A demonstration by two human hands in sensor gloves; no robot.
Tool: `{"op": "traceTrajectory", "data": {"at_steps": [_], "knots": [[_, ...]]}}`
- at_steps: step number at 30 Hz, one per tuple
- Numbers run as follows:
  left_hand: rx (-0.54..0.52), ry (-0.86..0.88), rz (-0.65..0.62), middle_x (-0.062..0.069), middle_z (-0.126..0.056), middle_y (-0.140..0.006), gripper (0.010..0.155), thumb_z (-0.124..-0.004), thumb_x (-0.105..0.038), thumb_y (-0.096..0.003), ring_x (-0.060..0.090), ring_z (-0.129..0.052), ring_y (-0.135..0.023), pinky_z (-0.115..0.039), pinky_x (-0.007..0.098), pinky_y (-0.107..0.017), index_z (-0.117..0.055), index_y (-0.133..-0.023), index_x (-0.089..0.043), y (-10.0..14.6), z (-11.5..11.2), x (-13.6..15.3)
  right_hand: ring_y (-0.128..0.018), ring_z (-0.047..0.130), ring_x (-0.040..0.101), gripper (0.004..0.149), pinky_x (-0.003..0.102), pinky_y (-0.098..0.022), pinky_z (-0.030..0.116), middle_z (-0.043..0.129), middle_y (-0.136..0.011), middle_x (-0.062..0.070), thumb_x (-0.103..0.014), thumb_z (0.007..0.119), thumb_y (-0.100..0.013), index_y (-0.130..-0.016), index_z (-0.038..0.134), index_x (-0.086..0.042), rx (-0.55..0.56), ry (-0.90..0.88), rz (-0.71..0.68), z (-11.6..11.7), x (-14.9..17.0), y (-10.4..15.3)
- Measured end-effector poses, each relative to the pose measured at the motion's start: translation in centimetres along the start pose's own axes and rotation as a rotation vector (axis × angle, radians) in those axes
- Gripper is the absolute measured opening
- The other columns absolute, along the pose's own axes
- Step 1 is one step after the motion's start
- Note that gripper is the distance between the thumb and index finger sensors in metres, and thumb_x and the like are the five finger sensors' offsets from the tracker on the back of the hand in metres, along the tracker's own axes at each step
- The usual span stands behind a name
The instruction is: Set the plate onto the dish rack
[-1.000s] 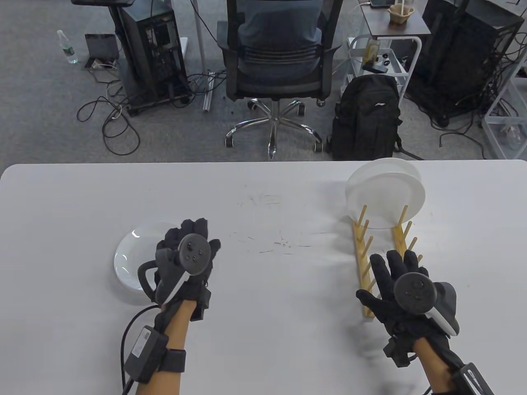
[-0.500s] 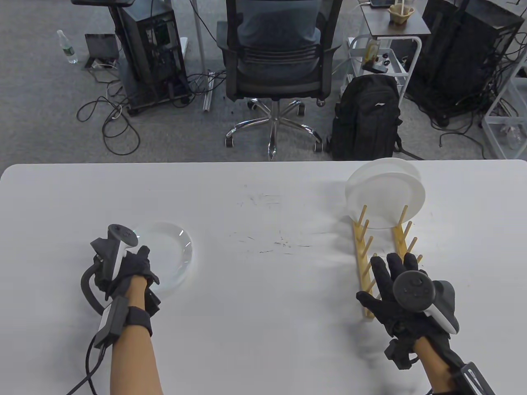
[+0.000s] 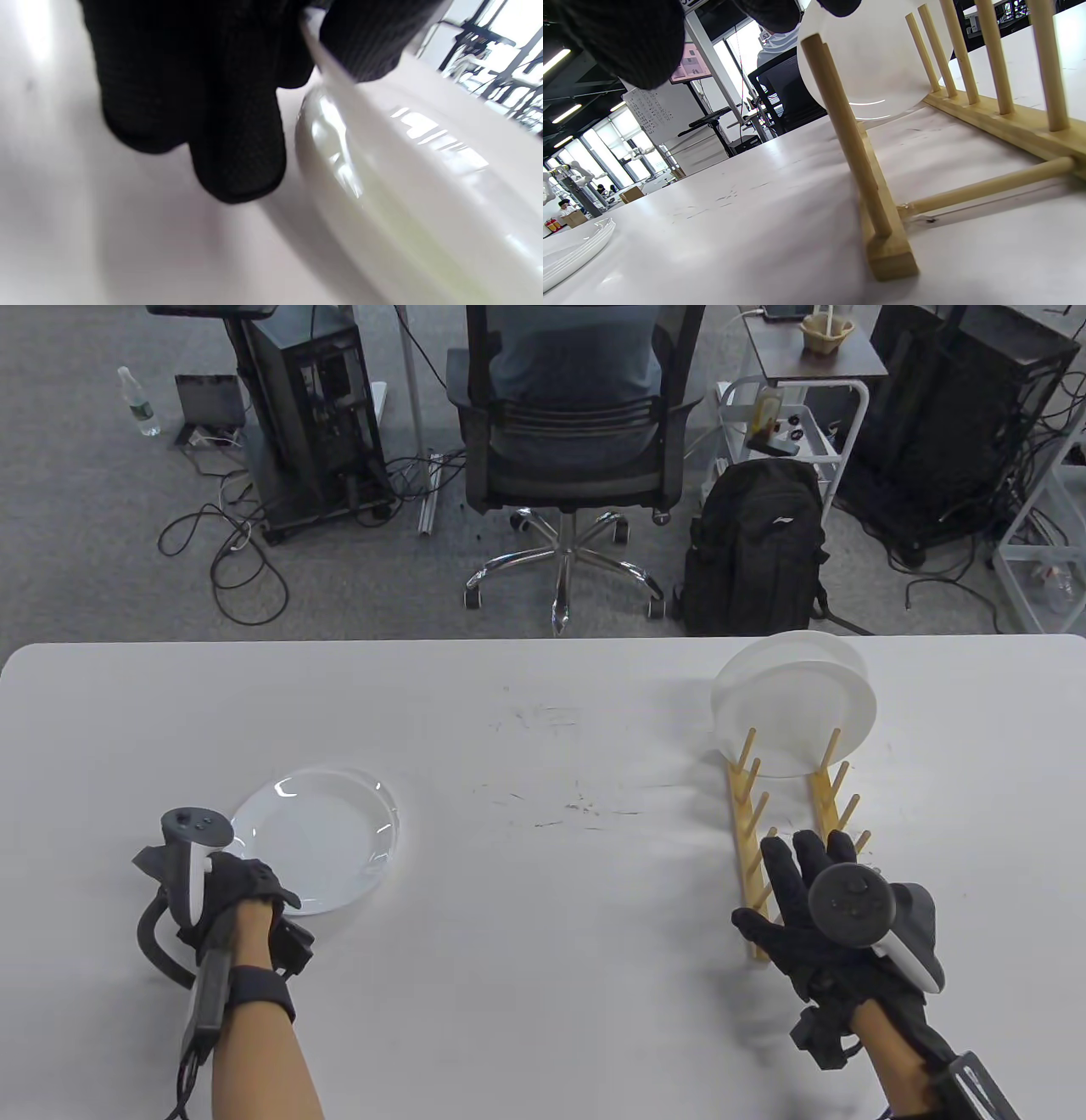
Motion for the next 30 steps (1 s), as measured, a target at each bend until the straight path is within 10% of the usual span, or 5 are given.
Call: {"op": "traceTrajectory", "data": {"at_steps": [11,21,30], "knots": [[-0.028,0.347,-0.272,0.013,-0.098,-0.075,0.058,-0.075,-0.032,-0.0516,0.025,-0.116,-0.042,-0.095,0.036,-0.033,-0.063,-0.098,0.001,6.9,2.8,-2.1,-0.098,-0.004,0.055,0.085,0.076,-0.066,0.009,0.011,-0.115,0.025,-0.052,0.069,-0.049,-0.111,0.028,-0.011,-0.022,-0.002,-0.022,0.5,-0.3,-0.1],[0.382,0.575,-0.637,0.013,-0.093,-0.083,0.058,-0.07,-0.029,-0.0531,0.029,-0.113,-0.05,-0.093,0.039,-0.039,-0.058,-0.101,0.0,14.4,-3.8,-7.3,-0.098,-0.003,0.055,0.084,0.075,-0.065,0.008,0.012,-0.114,0.025,-0.052,0.068,-0.049,-0.11,0.028,-0.009,-0.049,-0.007,-0.07,1.2,-1.0,-0.1],[0.873,0.838,-0.824,0.01,-0.089,-0.089,0.057,-0.067,-0.029,-0.0548,0.029,-0.111,-0.058,-0.092,0.039,-0.043,-0.054,-0.103,-0.002,19.4,-10.0,-11.2,-0.099,0.016,0.06,0.078,0.073,-0.068,0.023,0.027,-0.114,0.028,-0.05,0.062,-0.051,-0.109,0.034,-0.005,-0.005,-0.394,-0.149,-0.5,-5.3,1.0]]}}
Point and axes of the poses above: the tracker on the back of each hand, its own x axis roughly to the little-finger side, its own y axis roughly from the fingertips to the wrist, z = x × y, the point moved 1 cm from there along -y, roughly from the wrist to the fingertips
